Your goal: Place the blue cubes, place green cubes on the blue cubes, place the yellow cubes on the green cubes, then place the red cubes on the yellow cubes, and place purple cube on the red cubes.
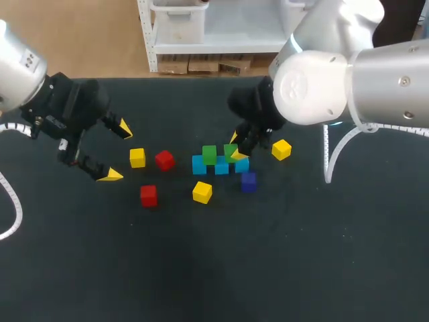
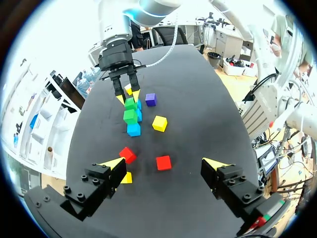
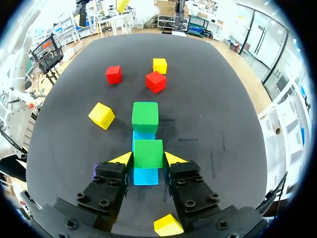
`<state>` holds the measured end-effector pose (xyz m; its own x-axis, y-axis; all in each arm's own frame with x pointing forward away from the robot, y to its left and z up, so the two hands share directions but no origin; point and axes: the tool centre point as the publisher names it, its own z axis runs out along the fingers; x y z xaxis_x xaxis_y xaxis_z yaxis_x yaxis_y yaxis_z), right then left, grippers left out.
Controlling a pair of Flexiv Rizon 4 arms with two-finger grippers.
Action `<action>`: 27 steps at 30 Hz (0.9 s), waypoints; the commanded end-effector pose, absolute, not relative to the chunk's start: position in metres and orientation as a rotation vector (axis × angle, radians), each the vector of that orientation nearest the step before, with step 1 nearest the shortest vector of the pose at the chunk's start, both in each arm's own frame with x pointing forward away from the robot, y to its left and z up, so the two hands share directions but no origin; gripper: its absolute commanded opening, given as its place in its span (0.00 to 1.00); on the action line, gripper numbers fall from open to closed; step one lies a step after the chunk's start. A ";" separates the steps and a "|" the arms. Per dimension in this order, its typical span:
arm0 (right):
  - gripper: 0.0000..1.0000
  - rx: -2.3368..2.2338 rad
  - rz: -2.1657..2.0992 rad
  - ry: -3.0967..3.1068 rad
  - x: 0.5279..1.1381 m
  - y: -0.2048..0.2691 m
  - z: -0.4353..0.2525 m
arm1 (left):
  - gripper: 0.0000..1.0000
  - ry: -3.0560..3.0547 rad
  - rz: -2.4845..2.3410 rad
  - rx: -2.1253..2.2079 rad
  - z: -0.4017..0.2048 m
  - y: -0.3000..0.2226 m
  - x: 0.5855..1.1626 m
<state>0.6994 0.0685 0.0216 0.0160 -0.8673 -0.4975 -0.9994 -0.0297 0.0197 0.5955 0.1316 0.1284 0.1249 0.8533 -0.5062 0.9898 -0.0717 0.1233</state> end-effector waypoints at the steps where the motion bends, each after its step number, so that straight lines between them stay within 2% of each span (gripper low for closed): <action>1: 0.36 -1.961 0.544 1.917 0.700 0.068 0.021 | 1.00 1.769 -0.424 1.975 0.127 0.133 0.595; 22: 0.37 -1.963 0.541 1.918 0.697 0.066 0.023 | 1.00 1.769 -0.424 1.975 0.127 0.133 0.595; 27: 0.45 -1.963 0.545 1.919 0.696 0.067 0.022 | 1.00 1.769 -0.424 1.975 0.127 0.133 0.595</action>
<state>0.6971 0.0668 0.0222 0.0142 -0.8683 -0.4958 -0.9993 -0.0300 0.0239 0.5955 0.1316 0.1284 0.1249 0.8533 -0.5062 0.9898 -0.0717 0.1233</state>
